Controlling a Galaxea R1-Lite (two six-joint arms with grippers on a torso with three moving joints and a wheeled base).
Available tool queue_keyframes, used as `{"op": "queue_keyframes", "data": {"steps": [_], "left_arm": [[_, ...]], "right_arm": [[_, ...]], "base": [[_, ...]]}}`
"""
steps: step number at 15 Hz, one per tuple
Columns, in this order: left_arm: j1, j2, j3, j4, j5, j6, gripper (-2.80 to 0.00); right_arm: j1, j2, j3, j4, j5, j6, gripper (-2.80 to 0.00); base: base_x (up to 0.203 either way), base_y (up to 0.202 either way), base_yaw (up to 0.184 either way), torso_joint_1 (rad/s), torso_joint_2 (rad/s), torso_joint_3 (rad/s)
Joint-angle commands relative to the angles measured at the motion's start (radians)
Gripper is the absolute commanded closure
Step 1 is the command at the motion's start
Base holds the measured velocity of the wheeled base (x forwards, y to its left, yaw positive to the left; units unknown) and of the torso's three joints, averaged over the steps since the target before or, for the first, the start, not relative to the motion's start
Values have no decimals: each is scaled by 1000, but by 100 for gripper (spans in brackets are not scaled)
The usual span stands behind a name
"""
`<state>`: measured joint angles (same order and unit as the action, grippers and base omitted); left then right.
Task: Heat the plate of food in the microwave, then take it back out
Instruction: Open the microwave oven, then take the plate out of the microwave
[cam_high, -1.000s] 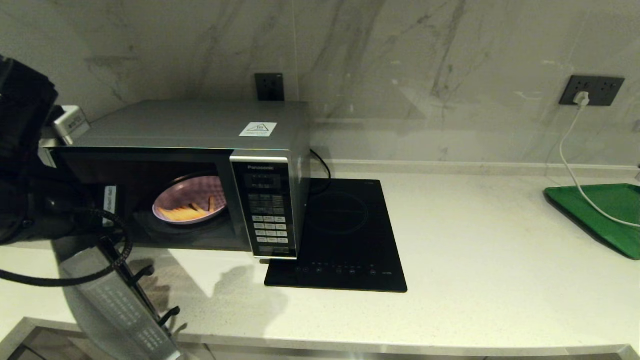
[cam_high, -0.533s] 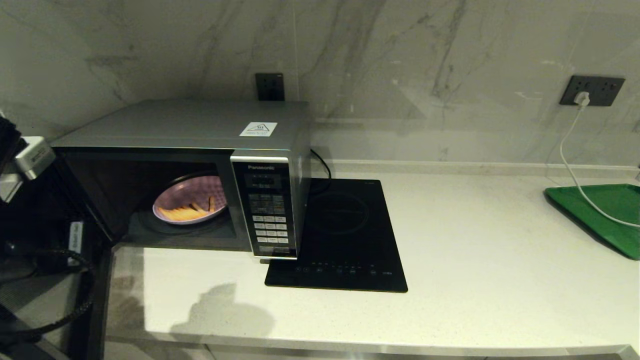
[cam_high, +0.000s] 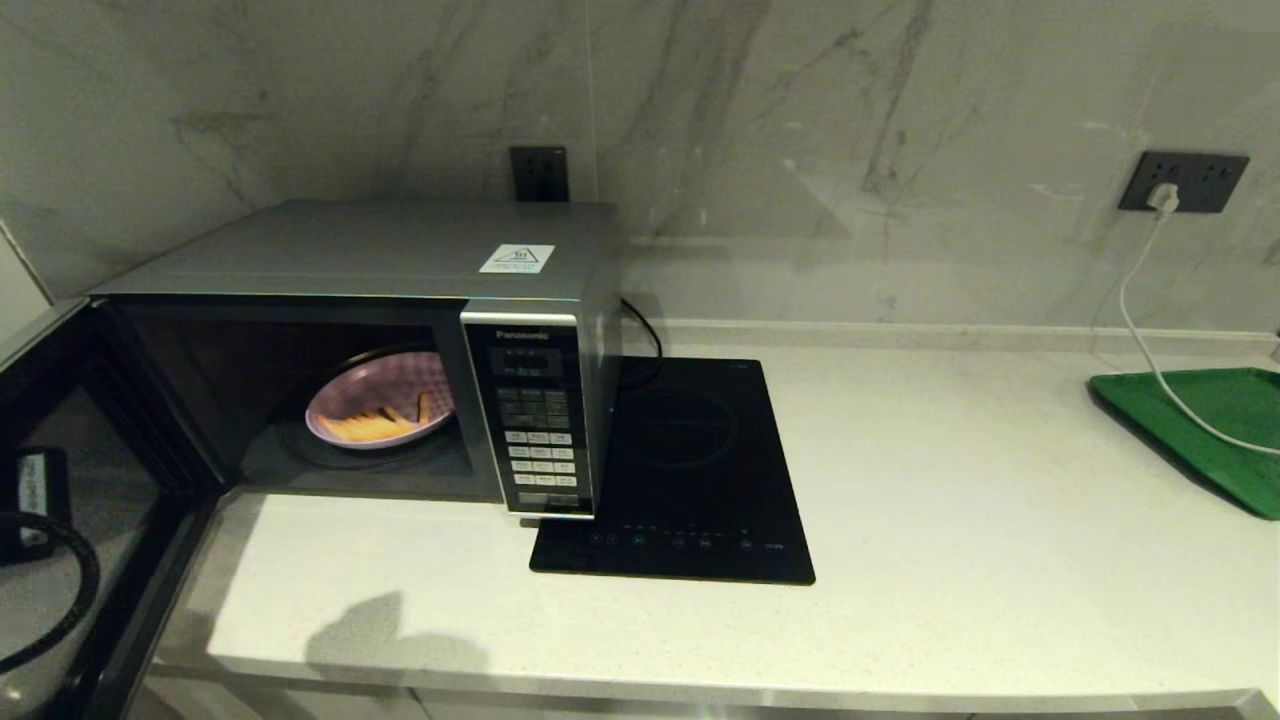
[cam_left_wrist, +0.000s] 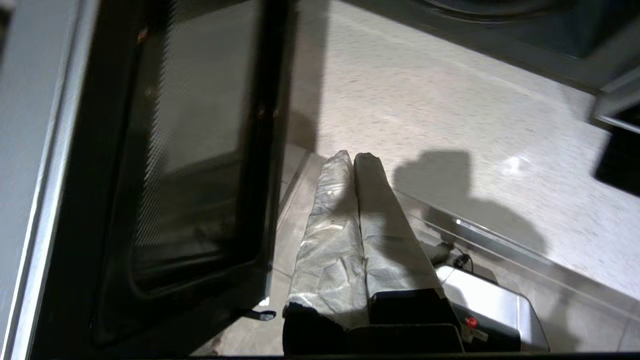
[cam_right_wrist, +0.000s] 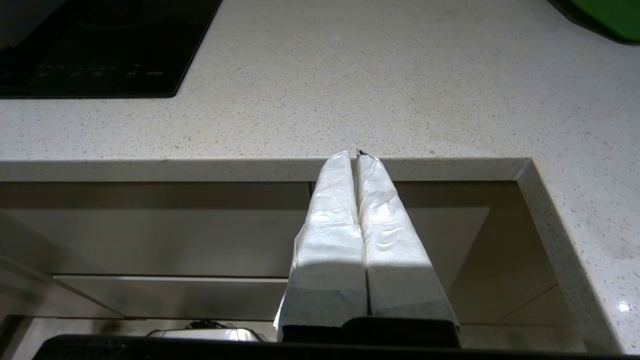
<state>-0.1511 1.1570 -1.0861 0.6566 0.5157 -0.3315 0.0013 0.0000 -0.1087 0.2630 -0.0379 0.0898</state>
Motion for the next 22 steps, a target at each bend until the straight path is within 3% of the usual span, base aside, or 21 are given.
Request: {"op": "queue_keyframes", "data": {"steps": [1, 9, 12, 16, 19, 22], "left_arm": [[103, -10, 16, 1, 0, -3, 0], [331, -43, 21, -41, -4, -4, 0], [427, -43, 40, -42, -48, -2, 0], [542, -35, 66, -61, -129, 52, 0], [626, -24, 89, -162, -149, 115, 0], [731, -12, 90, -231, -214, 182, 0]], "right_arm": [[0, 1, 0, 2, 0, 1, 0], [0, 0, 0, 2, 0, 1, 0], [0, 1, 0, 2, 0, 1, 0], [0, 0, 0, 2, 0, 1, 0], [0, 0, 0, 2, 0, 1, 0], [0, 1, 0, 2, 0, 1, 0]], "base": [[0, 0, 0, 0, 0, 0], [0, 0, 0, 0, 0, 0], [0, 0, 0, 0, 0, 0], [0, 0, 0, 0, 0, 0], [0, 0, 0, 0, 0, 0], [0, 0, 0, 0, 0, 0]]}}
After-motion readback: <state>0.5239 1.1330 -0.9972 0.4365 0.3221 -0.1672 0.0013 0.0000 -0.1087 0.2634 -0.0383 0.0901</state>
